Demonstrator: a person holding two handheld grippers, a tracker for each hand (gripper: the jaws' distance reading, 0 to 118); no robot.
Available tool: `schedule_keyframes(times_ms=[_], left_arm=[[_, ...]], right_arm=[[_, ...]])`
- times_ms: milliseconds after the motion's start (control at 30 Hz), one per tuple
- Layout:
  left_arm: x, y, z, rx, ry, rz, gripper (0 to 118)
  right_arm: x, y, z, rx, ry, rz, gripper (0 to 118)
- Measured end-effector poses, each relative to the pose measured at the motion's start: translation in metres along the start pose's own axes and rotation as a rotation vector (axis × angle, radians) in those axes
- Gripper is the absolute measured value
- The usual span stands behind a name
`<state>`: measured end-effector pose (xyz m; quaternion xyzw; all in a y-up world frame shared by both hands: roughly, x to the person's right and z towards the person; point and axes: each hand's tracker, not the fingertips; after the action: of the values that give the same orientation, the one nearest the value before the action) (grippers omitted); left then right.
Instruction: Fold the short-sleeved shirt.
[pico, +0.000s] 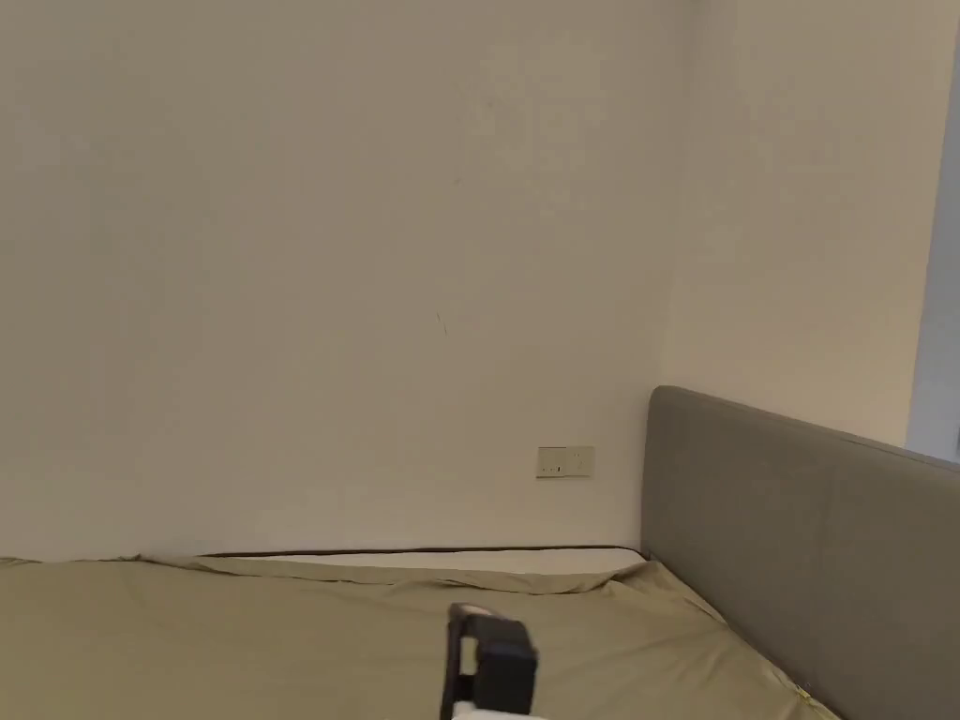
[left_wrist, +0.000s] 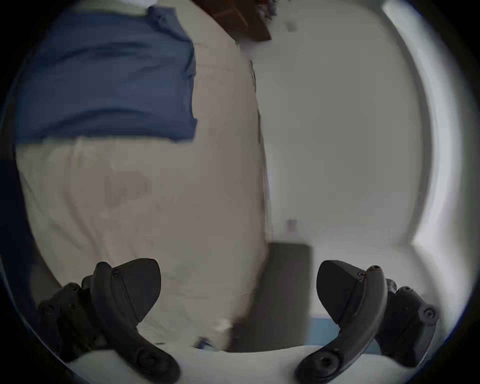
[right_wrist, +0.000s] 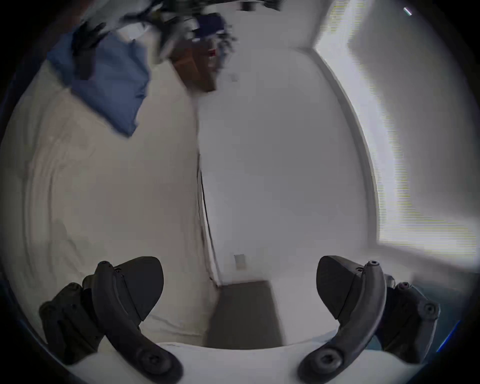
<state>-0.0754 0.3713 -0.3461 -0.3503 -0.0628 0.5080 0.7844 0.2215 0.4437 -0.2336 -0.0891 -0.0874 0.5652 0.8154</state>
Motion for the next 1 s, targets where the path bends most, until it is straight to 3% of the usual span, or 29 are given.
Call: schedule_keyframes(times_ms=[67,200,267,300,367,433,600,1000], left_arm=[[0.037,-0.013,0.018,0.147,0.004,-0.243,118],[0.112,-0.064,0.047,0.529,-0.012,-1.123,118],[0.12,-0.091,0.051,0.619,0.064,-1.303,118],[0.117,-0.1,0.052,0.631,0.029,-1.272,118],[0.111,-0.102,0.051,0.56,0.003,-1.207,118],[0.109,-0.104,0.047,0.515,0.034,-1.151,118],[0.109,-0.095,0.038,0.402,0.009,-1.168,118],[0.115,-0.106,0.046,0.478,-0.002,-1.254,118]], right_arm=[[0.027,-0.009,0.002,-0.024,-0.009,-0.367,118],[0.061,-0.047,0.014,-0.075,0.032,-1.117,118],[0.061,-0.068,0.02,-0.031,0.107,-1.351,118],[0.058,-0.073,0.024,-0.051,0.069,-1.395,118],[0.053,-0.078,0.031,-0.067,-0.02,-1.374,118],[0.049,-0.078,0.036,-0.068,-0.025,-1.343,118],[0.05,-0.075,0.036,-0.044,0.016,-1.315,118],[0.046,-0.071,0.032,-0.067,-0.035,-1.316,118]])
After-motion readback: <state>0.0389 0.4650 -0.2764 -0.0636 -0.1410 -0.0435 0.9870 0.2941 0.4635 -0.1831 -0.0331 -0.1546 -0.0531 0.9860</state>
